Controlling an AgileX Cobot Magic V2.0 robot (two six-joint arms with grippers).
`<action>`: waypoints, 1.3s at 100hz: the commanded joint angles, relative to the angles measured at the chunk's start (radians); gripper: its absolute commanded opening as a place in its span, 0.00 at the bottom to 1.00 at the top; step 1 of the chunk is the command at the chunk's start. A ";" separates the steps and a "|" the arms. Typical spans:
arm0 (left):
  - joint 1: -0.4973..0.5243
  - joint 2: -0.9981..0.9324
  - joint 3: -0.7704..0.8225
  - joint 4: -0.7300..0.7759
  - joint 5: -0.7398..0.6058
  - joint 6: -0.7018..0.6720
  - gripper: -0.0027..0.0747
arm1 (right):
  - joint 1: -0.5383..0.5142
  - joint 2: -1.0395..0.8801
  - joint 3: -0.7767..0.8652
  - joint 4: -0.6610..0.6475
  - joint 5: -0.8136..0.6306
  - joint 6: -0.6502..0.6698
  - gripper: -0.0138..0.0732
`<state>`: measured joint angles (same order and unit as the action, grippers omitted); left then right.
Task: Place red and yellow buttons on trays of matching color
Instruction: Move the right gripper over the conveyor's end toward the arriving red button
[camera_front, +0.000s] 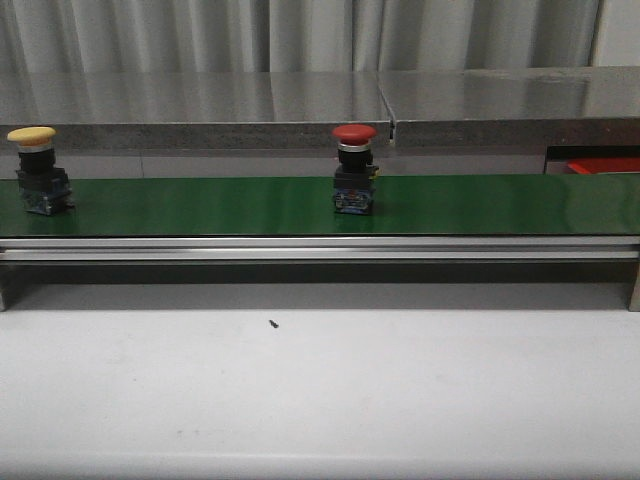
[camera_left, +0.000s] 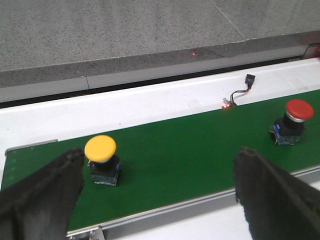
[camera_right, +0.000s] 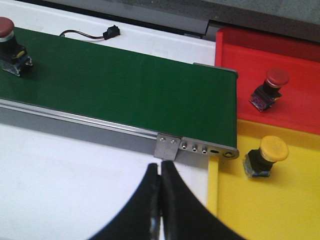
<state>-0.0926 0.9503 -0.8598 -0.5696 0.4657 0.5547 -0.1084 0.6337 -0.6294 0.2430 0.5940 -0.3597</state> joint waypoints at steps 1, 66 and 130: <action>-0.010 -0.116 0.070 -0.040 -0.107 0.003 0.77 | 0.000 -0.004 -0.022 0.011 -0.063 -0.005 0.08; -0.008 -0.544 0.408 -0.062 -0.161 0.003 0.01 | 0.000 -0.004 -0.022 0.012 -0.080 -0.005 0.08; -0.008 -0.544 0.408 -0.062 -0.161 0.003 0.01 | 0.000 0.000 -0.025 0.038 0.021 -0.005 0.89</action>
<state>-0.0931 0.4003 -0.4262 -0.6067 0.3722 0.5570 -0.1084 0.6337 -0.6294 0.2658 0.6887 -0.3597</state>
